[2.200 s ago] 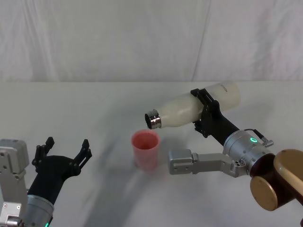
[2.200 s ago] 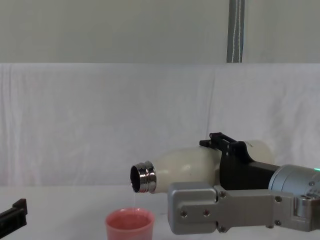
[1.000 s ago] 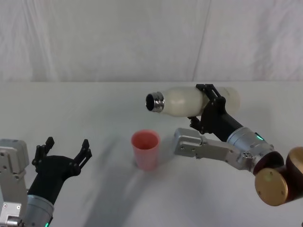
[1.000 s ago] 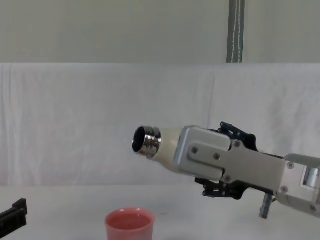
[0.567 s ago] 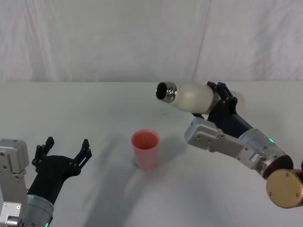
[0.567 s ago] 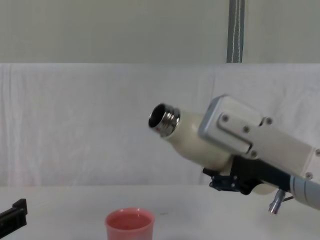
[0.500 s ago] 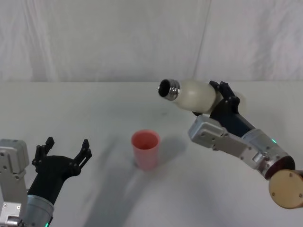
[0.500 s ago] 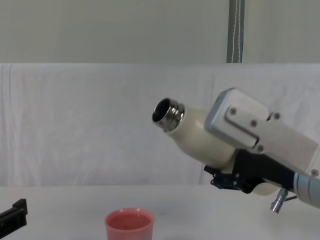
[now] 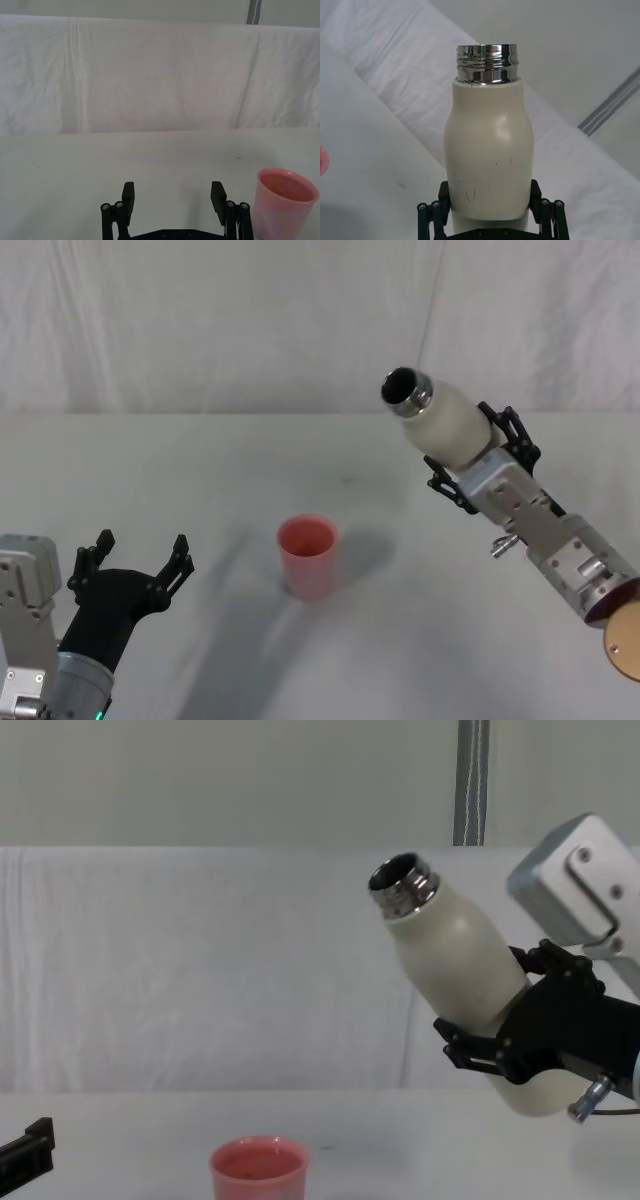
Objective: Grasp the thermos with one hand and pour water into the cup lid.
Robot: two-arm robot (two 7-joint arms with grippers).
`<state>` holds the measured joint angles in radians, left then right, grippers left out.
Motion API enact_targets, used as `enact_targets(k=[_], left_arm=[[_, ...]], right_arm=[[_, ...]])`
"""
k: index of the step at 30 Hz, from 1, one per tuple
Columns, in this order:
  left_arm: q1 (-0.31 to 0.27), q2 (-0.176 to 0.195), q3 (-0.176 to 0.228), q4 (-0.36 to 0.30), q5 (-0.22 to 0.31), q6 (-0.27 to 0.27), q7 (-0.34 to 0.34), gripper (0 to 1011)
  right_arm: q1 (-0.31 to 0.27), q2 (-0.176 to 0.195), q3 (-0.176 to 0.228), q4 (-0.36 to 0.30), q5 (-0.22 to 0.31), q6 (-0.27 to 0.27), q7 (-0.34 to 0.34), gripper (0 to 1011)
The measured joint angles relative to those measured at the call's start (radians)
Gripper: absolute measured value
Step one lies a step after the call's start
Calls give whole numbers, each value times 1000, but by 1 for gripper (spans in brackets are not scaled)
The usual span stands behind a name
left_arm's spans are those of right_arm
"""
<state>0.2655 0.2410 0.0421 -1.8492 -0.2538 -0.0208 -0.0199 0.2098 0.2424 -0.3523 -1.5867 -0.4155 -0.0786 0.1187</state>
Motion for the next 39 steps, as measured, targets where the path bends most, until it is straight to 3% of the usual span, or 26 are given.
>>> enact_targets(k=[13,15,21,39], left_arm=[[0,0,0,0,0,0,0,1001],[0,0,0,0,0,0,0,1001],[0,0,0,0,0,0,0,1001],[0,0,0,0,0,0,0,1001]], right_arm=[[-41,-44,77,-5,173,-24,28,950],[-52,-56,96,-5,227,-30,41,950],[-73,-69,129,-11,319,-30,66,950],[-107,-85,173,-20,450,-11,79,950]])
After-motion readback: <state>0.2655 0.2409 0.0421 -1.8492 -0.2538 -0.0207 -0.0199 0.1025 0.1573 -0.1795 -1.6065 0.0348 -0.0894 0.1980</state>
